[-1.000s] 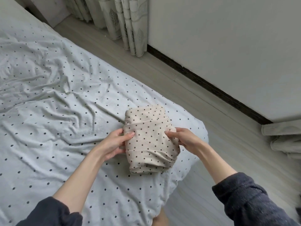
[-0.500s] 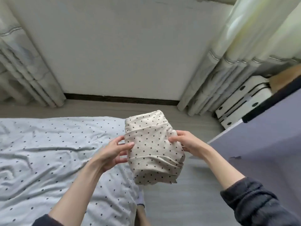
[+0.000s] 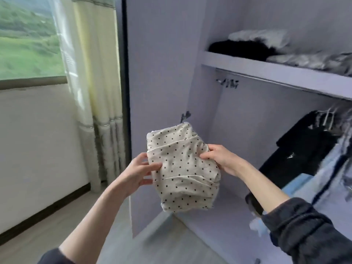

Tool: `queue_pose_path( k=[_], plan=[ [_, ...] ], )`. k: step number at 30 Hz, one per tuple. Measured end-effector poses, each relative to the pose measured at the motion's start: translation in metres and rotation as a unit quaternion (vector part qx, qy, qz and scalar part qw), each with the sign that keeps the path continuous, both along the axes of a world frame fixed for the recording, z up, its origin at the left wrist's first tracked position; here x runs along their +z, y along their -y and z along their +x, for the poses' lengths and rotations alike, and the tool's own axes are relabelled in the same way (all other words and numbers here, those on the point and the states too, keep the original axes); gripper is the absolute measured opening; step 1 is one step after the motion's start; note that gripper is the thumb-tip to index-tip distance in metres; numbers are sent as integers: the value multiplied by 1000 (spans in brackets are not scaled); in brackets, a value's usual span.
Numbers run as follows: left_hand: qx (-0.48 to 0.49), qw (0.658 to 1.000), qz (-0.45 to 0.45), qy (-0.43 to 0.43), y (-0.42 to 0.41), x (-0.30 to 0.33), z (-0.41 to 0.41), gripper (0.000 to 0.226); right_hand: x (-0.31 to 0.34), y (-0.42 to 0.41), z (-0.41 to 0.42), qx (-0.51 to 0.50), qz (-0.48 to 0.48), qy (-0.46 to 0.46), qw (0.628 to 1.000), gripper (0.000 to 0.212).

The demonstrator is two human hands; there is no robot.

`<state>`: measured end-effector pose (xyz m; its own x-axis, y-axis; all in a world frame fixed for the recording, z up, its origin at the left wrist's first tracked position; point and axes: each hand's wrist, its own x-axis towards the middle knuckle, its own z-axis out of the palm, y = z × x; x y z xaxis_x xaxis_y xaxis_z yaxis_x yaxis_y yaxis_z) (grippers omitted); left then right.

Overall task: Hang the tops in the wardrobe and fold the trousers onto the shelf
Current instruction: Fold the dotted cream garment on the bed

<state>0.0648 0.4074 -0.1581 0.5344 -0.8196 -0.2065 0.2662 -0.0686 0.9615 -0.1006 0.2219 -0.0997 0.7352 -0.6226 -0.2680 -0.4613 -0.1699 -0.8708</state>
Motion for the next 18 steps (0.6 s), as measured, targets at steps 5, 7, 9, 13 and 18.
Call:
queue_pose_path(
  k=[5,7,9,13,18],
  plan=[
    [-44,995,-73,55,113,83,-17,35,89,80,-40,-58,-70,63,994,22],
    [-59,989,-106,79,157,123,-28,34,128,113,-56,-87,-106,90,986,20],
    [-73,982,-147,95,200,164,-40,31,168,144,-73,-115,-146,113,976,17],
    [-83,968,-205,121,265,221,-59,34,232,188,-96,-157,-206,146,955,19],
    [-107,958,-246,107,345,272,-75,38,288,248,-107,-212,-278,123,929,23]
  ],
)
